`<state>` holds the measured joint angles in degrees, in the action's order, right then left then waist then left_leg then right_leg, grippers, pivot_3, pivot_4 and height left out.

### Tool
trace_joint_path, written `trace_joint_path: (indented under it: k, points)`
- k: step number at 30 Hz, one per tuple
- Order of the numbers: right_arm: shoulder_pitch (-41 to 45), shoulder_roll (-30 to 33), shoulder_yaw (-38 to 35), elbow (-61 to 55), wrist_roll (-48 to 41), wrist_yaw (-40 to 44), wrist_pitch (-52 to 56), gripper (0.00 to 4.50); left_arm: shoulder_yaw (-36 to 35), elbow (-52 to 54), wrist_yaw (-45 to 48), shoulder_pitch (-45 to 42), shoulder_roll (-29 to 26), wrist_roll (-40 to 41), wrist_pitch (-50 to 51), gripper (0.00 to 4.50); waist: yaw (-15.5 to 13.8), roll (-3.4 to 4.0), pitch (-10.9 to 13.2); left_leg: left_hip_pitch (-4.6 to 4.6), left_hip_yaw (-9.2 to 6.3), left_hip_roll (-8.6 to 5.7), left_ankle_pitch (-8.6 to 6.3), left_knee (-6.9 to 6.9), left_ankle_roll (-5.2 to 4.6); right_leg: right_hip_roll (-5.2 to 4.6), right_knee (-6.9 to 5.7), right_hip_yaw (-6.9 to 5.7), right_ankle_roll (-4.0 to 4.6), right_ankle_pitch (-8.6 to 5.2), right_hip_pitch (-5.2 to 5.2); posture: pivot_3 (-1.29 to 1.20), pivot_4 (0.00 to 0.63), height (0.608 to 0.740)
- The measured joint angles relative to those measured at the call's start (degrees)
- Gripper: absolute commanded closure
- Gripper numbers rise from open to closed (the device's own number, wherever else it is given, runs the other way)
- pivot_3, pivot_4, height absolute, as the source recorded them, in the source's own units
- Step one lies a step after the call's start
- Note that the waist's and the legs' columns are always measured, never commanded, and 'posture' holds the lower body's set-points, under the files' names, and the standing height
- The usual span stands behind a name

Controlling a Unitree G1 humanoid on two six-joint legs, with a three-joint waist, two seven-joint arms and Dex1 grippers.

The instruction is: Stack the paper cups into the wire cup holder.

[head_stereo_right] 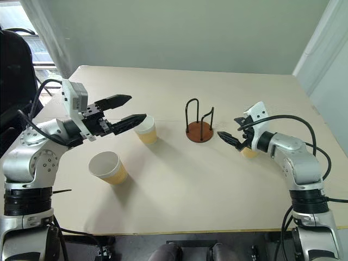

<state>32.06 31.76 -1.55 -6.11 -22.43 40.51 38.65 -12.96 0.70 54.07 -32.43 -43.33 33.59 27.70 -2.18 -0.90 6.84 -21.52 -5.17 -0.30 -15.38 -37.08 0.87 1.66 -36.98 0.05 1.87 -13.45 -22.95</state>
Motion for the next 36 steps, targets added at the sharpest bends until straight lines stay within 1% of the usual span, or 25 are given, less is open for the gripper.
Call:
trace_joint_path:
  k: [5,16,20,27,31,36]
  points:
    - [-0.1,-0.5,0.0,-0.2,-0.3,0.0,0.0,0.07,0.0,-0.1,3.0,0.5,-3.2,0.1,1.1,0.00,0.0,0.00,0.0,0.00,-0.01,0.00,0.00,0.01,0.00,0.00,0.04,0.00,0.00,0.00,0.00,0.00,0.150,0.740]
    - [-0.1,-2.4,0.5,-0.2,-1.1,0.0,1.9,0.07,-1.0,2.4,1.8,1.3,-3.4,1.1,3.9,0.00,0.0,0.00,0.0,-0.01,-0.01,0.00,0.00,0.00,-0.01,0.00,0.03,0.00,-0.01,0.00,-0.02,0.00,0.150,0.740]
    - [-0.1,-2.3,0.5,-0.3,-1.1,0.0,2.2,0.07,-0.3,0.9,3.7,0.7,-3.4,0.4,2.0,0.00,0.0,0.00,0.0,-0.02,-0.01,0.00,0.01,0.00,-0.02,0.00,0.03,0.00,-0.01,0.00,-0.02,0.00,0.150,0.740]
    - [-0.8,-2.3,0.4,-1.4,-1.1,-0.7,2.5,0.07,3.5,-4.8,10.1,0.4,-3.5,-1.8,-0.9,0.00,0.0,0.00,0.0,-0.05,-0.02,0.00,0.00,0.00,-0.01,0.00,0.04,0.00,-0.01,0.00,-0.04,0.00,0.150,0.740]
    - [-1.5,-2.4,0.4,-1.4,-1.0,-1.1,2.6,0.07,5.0,-5.7,12.7,0.2,-5.7,-2.1,1.8,0.00,0.0,0.00,0.0,-0.15,-0.02,0.00,0.00,0.00,-0.01,0.00,0.03,0.00,-0.01,0.01,-0.17,0.00,0.150,0.740]
    - [-1.3,-2.7,1.3,-1.3,0.1,-2.1,2.0,0.07,5.0,-6.6,13.4,-0.1,-5.7,-2.4,1.7,0.00,0.1,0.00,0.0,-0.15,-0.02,0.00,0.01,0.00,-0.01,0.00,0.01,0.00,-0.01,0.01,-0.19,0.00,0.150,0.740]
